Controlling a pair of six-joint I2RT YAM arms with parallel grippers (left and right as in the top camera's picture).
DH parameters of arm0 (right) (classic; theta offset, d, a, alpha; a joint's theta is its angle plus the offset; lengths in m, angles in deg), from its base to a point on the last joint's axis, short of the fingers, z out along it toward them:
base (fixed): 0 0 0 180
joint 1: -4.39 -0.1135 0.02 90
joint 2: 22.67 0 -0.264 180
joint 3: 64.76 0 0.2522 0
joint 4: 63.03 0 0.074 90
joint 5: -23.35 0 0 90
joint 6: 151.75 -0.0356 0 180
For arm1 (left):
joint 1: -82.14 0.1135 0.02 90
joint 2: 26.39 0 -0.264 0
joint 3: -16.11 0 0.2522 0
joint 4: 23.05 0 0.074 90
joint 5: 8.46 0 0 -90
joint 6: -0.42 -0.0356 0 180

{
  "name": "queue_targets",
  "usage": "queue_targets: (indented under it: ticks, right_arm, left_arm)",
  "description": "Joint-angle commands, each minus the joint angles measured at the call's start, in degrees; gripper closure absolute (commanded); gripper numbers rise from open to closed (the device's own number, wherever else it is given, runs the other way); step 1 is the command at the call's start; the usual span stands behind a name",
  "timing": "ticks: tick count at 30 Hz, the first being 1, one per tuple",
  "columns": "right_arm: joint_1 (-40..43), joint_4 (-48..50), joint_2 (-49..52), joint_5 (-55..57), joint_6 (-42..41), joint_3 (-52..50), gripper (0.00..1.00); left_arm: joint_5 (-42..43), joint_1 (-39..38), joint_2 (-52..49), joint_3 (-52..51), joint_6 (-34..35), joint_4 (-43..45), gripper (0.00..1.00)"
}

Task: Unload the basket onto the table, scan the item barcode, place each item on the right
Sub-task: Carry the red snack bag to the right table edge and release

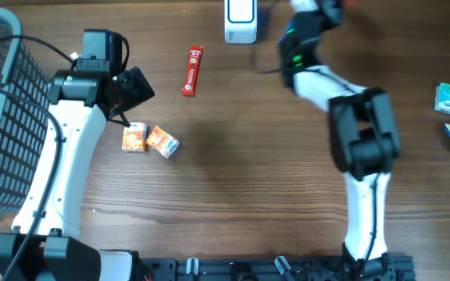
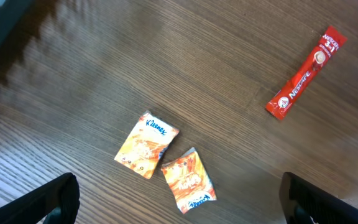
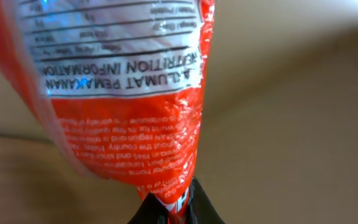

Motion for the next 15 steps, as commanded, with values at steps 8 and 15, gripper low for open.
queue_targets:
  ticks: [8,15]
  right_arm:
    - [18.7,-17.5,-4.0,22.2,-20.0,1.7,0.96]
    - [25.2,-31.6,-4.0,21.9,-28.7,1.6,0.96]
  left_arm:
    - [1.0,0.3,-0.3,0.2,0.2,0.2,0.00]
    - [1.1,0.3,-0.3,0.2,0.2,0.6,0.00]
